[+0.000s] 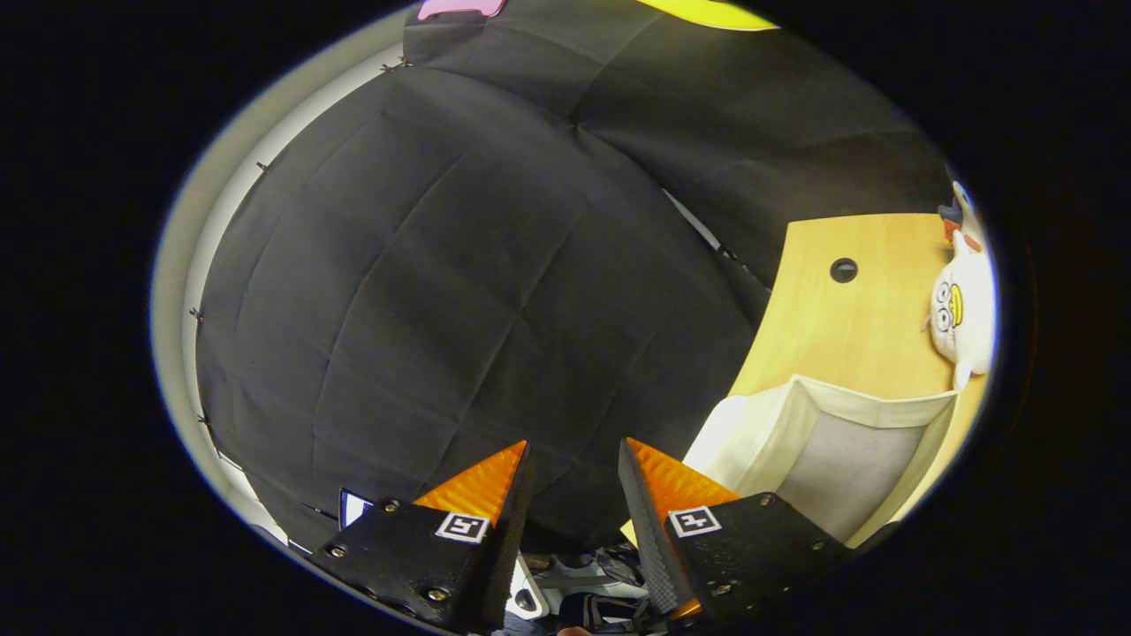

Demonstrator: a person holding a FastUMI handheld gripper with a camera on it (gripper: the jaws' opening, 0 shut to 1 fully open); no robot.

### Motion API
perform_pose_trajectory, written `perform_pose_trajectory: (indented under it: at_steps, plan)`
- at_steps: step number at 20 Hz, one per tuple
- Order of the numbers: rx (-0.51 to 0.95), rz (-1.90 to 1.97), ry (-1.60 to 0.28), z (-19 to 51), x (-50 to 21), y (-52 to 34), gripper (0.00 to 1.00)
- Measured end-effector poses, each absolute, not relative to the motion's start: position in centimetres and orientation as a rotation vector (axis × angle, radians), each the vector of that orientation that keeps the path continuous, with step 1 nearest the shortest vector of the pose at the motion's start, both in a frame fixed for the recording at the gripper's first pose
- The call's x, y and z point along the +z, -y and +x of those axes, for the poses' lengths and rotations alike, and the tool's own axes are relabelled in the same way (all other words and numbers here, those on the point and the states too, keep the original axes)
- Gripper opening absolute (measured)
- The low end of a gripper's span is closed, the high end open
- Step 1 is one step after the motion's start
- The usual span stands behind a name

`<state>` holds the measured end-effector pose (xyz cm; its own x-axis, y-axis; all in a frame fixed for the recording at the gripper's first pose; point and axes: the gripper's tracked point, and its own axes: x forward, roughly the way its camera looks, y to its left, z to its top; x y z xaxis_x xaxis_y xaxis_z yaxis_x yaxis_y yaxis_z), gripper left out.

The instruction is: Open the storage box then place both shoes into the box .Put the left shoe in first, then the right shoe, with the right side of both shoes facing outward in a uniform manner.

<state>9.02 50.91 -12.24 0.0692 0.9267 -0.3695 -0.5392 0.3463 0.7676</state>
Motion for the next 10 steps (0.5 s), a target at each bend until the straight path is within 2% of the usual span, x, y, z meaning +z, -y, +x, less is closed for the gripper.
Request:
perform_pose_trajectory:
  at_steps: [2,6,7,8,10]
  plan:
    - [1.145,0.486,-0.953,9.8,-12.6,-48.3,0.65]
    - [1.059,0.443,-0.923,11.3,-14.1,-42.8,0.66]
    - [1.042,0.430,-0.919,11.4,-14.7,-41.6,0.82]
    - [1.019,0.414,-0.914,11.7,-15.5,-40.1,0.88]
    - [0.968,0.392,-0.920,12.1,-17.2,-37.3,0.88]
